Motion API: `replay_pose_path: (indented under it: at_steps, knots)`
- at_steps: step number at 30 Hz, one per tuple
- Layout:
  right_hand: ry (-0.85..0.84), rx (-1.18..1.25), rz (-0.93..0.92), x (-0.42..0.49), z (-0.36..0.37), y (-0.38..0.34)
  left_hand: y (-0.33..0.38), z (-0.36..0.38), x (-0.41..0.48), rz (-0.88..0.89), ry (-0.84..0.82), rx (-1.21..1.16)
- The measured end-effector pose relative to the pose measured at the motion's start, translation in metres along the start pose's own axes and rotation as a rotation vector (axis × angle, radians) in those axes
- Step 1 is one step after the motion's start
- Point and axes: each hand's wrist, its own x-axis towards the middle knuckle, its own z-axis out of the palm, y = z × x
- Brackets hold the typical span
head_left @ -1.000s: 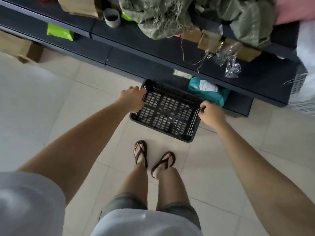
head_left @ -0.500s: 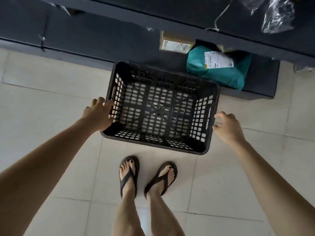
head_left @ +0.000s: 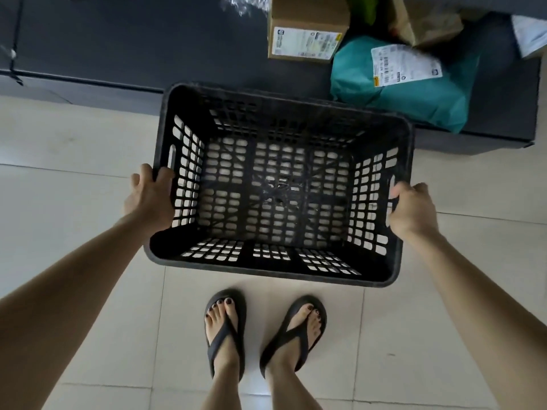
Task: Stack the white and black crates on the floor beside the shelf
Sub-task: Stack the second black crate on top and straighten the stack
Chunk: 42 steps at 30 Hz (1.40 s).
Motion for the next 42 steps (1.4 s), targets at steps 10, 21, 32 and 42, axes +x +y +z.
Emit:
replay_pose_path:
  at_steps: [10,21,32,42]
  knots:
    - [-0.045,-0.005,0.079,-0.075,-0.043,0.048,0.013,-0.048,-0.073,0.125,-0.035,-0.004]
    - [-0.004,0.010,0.294,-0.218,-0.209,0.129,0.086,-0.168,-0.204,0.304,-0.041,0.026]
    - [0.099,0.108,0.445,-0.320,-0.347,0.250,0.218,-0.280,-0.321,0.570,0.040,0.155]
    - [0.126,0.181,0.418,-0.354,-0.412,0.400,0.364,-0.326,-0.440,0.666,0.117,0.310]
